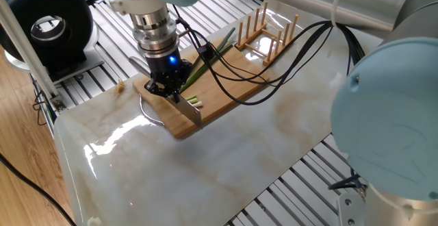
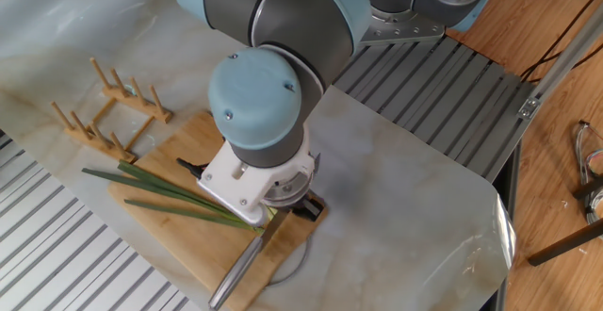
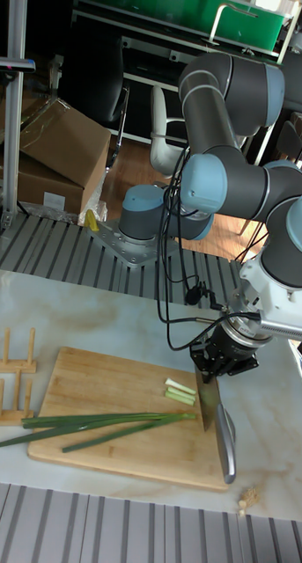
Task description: Chop the green garlic
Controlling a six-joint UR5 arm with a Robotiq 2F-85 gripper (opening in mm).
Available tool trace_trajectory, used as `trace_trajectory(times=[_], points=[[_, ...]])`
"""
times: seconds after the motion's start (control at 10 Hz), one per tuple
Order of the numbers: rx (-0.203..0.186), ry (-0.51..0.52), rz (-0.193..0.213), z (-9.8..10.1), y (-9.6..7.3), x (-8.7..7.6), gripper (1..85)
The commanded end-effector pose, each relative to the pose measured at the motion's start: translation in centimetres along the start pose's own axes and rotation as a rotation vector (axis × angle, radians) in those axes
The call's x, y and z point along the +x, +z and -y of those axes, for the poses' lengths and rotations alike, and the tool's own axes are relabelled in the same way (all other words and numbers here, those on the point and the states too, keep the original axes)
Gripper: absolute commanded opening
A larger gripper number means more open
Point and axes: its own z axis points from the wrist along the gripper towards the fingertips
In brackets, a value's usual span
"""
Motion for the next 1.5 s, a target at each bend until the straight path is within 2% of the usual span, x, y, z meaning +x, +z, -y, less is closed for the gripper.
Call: trace_trajectory(times=[0.0,0.5,0.9,1.4], points=[[-0.022,0.006,0.041,-0.3,-0.3,-0.7,1.3],[-0.025,-0.004,0.061,0.1,-0.1,-1.0,1.3],[-0.008,-0.013,0.041,0.6,0.0,-0.5,1.3],[0.011,-0.035,0.037,1.1,-0.2,-0.2,1.3]])
